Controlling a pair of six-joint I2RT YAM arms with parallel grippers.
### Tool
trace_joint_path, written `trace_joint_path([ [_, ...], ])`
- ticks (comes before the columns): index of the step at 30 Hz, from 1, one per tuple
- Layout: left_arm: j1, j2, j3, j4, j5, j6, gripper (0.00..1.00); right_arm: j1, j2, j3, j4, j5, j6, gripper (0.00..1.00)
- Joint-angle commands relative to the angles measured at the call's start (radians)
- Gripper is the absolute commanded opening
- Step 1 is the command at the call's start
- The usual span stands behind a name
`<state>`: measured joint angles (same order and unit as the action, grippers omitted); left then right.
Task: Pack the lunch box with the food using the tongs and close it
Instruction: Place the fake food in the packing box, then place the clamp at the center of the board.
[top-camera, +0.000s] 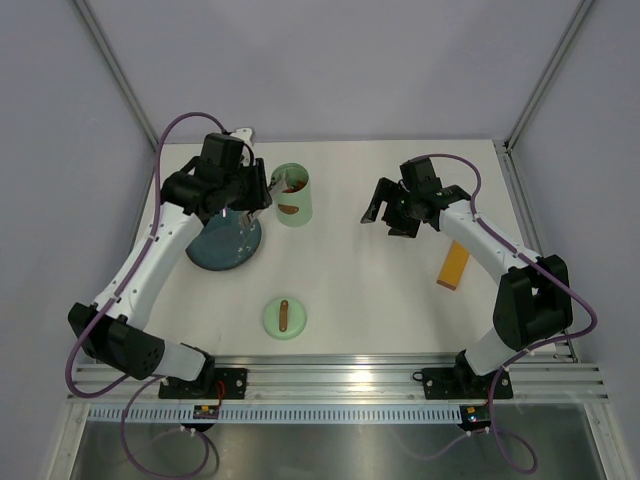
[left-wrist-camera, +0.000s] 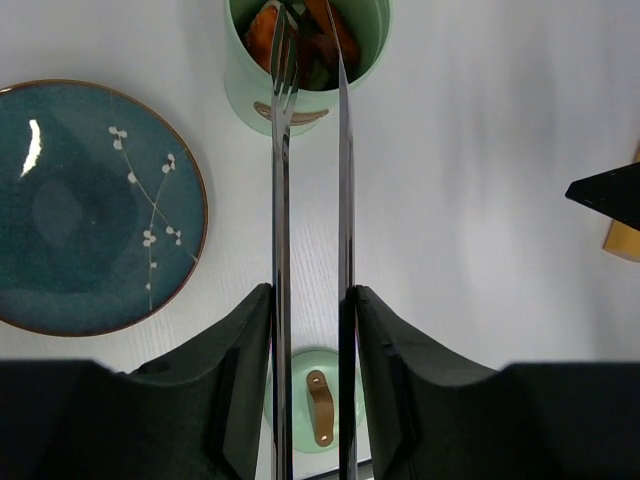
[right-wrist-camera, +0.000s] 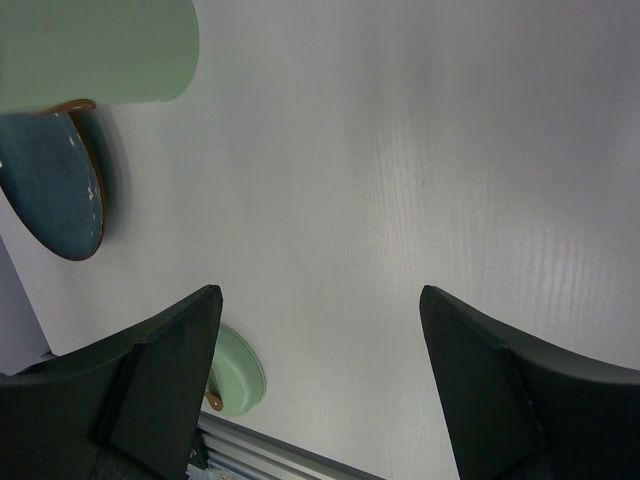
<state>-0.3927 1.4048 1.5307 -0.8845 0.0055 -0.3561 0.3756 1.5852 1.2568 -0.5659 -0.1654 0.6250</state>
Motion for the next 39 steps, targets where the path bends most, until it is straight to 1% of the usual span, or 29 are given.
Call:
trace_joint_path([
  [1, -0.011, -0.009, 0.072, 0.044, 0.017, 0.002, 0.4, 0.014, -0.028, 0.038, 0.008, 0.027, -0.004, 0.88],
  [5, -0.023, -0.026, 0.094, 0.027, 0.024, 0.009, 0.36, 0.014, -0.033, 0.032, 0.011, 0.026, -0.002, 0.88],
  [6, -0.026, -0.032, 0.094, 0.027, 0.033, 0.016, 0.33, 0.014, -0.034, 0.032, 0.011, 0.026, -0.004, 0.88],
  [9, -0.038, -0.07, 0.075, 0.039, 0.074, 0.031, 0.29, 0.014, -0.033, 0.033, 0.012, 0.027, -0.002, 0.88],
  [11, -0.055, -0.098, 0.045, 0.041, 0.08, 0.04, 0.29, 0.014, -0.031, 0.033, 0.015, 0.023, -0.001, 0.88],
  [16, -0.081, -0.142, -0.007, -0.021, 0.03, 0.055, 0.28, 0.014, -0.03, 0.026, 0.026, 0.017, 0.002, 0.88],
  [23, -0.109, -0.253, -0.127, -0.073, -0.001, 0.02, 0.28, 0.017, -0.025, 0.032, 0.032, 0.01, 0.008, 0.88],
  [25, -0.112, -0.274, -0.152, -0.083, -0.032, 0.011, 0.28, 0.022, -0.022, 0.035, 0.034, 0.01, 0.008, 0.88],
  [30, -0.136, -0.3, -0.207, -0.09, -0.038, -0.01, 0.28, 0.034, -0.021, 0.039, 0.035, 0.012, 0.013, 0.88],
  [34, -0.144, -0.314, -0.228, -0.094, -0.048, 0.0, 0.28, 0.036, -0.025, 0.035, 0.032, 0.018, 0.015, 0.88],
  [39, -0.149, -0.31, -0.237, -0.087, -0.018, 0.019, 0.28, 0.039, -0.027, 0.032, 0.032, 0.023, 0.016, 0.88],
])
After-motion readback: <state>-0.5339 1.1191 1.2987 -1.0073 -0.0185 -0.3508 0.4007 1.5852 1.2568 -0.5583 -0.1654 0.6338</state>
